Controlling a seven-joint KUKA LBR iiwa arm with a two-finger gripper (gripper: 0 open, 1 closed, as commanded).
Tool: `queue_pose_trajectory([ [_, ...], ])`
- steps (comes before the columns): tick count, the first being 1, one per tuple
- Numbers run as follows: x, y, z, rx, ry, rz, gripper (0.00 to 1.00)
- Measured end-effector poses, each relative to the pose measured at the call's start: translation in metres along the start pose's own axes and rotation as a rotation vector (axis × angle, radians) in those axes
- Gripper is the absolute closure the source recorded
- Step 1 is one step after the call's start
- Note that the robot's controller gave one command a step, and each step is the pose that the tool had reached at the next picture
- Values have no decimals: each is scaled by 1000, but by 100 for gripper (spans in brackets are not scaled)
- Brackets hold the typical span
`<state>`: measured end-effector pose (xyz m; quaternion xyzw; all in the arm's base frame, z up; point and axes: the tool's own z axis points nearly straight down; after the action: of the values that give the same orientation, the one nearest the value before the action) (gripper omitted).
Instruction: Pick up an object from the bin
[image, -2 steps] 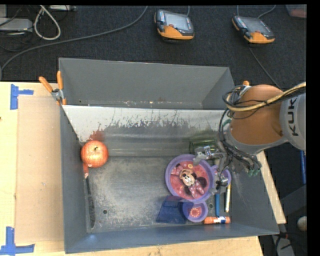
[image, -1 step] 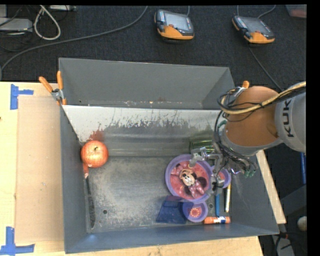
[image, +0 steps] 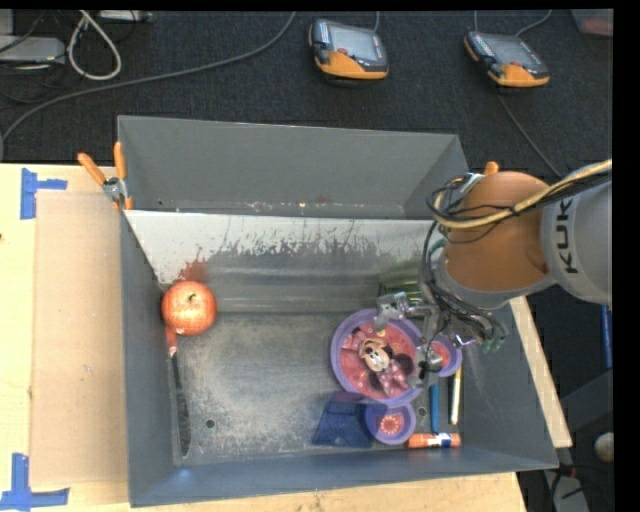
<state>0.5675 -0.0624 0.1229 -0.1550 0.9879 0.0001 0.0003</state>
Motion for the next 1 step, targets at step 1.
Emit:
queue_pose_trajectory([
  [1, -23, 22, 18, -5, 5, -109, 0],
])
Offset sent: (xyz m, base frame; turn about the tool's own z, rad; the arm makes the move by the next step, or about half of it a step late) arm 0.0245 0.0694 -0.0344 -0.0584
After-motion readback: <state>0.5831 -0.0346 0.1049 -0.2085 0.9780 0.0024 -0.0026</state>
